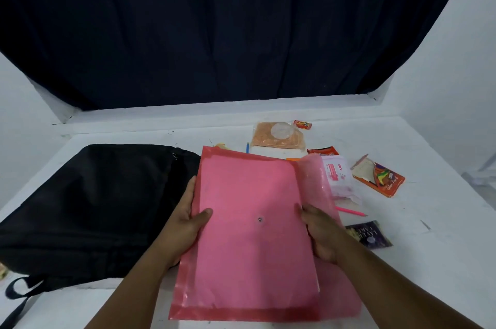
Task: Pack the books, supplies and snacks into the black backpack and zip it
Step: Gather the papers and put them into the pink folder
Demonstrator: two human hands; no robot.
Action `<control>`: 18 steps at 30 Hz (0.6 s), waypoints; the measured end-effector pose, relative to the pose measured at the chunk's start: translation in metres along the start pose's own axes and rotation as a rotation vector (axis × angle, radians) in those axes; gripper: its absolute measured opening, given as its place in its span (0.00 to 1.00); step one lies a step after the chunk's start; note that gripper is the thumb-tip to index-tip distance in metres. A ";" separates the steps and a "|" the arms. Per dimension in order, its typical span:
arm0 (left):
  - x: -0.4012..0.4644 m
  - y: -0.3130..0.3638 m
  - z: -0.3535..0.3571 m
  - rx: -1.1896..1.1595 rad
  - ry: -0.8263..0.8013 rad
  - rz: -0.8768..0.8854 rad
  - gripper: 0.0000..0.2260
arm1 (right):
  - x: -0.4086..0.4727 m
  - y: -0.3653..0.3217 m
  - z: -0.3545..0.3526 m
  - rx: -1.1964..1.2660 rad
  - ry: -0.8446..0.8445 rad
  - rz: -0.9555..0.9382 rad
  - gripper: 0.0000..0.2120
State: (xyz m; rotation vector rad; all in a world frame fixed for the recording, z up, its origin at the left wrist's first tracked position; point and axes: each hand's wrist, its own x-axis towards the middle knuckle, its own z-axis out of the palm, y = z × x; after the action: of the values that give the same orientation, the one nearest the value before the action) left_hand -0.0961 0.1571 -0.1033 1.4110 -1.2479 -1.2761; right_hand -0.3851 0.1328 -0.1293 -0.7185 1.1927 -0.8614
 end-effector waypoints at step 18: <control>-0.005 0.002 0.023 0.094 0.067 0.065 0.34 | -0.014 -0.002 -0.004 -0.088 0.141 0.021 0.12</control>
State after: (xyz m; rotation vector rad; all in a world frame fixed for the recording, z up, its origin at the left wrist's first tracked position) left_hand -0.1187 0.1629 -0.1036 1.4560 -1.3117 -1.1302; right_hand -0.3910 0.1436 -0.1221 -0.7237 1.3689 -0.8573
